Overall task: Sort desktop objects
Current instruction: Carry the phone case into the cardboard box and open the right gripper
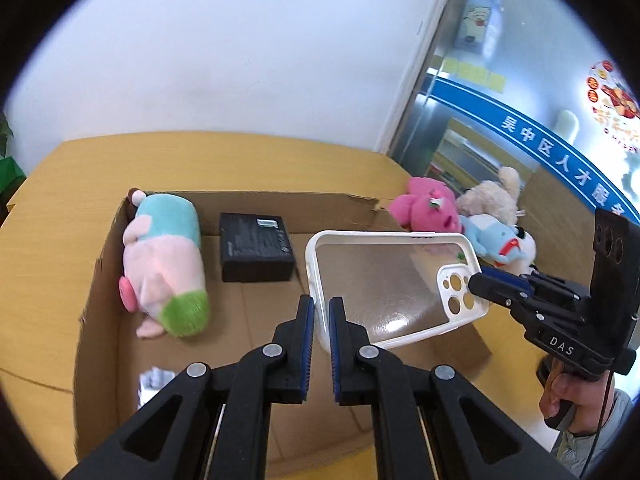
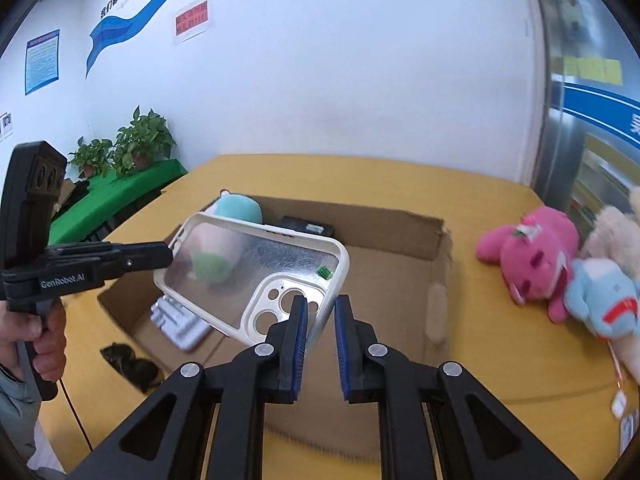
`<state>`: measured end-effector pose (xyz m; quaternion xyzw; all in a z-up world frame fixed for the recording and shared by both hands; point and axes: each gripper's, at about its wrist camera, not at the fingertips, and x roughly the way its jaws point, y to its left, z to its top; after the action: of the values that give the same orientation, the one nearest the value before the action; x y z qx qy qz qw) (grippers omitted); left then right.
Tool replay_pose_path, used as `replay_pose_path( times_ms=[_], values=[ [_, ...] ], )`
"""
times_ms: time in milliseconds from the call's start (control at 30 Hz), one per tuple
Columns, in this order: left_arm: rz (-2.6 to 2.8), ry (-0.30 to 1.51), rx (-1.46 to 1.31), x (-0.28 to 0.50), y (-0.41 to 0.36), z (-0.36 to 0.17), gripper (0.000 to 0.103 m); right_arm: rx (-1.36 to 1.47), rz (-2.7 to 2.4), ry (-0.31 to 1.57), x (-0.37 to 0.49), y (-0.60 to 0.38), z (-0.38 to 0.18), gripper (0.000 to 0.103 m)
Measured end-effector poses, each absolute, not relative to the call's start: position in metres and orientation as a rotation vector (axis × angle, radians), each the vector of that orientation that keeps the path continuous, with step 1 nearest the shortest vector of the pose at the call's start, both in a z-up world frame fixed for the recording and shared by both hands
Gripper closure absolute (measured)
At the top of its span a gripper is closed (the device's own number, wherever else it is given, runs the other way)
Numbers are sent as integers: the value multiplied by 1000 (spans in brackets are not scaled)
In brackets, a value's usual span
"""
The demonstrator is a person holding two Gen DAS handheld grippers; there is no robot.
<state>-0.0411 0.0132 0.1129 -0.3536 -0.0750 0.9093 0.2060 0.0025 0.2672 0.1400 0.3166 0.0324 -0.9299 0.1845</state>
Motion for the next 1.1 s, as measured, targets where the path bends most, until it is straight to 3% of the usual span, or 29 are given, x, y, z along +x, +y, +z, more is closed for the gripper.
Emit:
replay_pose_path(
  times_ms=[167, 433, 667, 1000, 1033, 1100],
  values=[
    [2523, -217, -1106, -94, 1, 97, 96, 1032, -2543, 121, -67, 247, 119, 90],
    [2429, -184, -1466, -150, 4, 32, 97, 1389, -2357, 203, -141, 225, 38, 90],
    [2394, -54, -1717, -168, 21, -9, 97, 1566, -2238, 195, -172, 215, 5, 90],
    [2375, -20, -1759, -163, 19, -15, 97, 1627, -2177, 182, -170, 211, -10, 86],
    [2391, -33, -1728, -159, 18, -10, 97, 1610, -2189, 178, -165, 212, -6, 84],
    [2449, -33, -1630, -147, 15, 9, 96, 1532, -2241, 175, -150, 215, 11, 58]
  ],
)
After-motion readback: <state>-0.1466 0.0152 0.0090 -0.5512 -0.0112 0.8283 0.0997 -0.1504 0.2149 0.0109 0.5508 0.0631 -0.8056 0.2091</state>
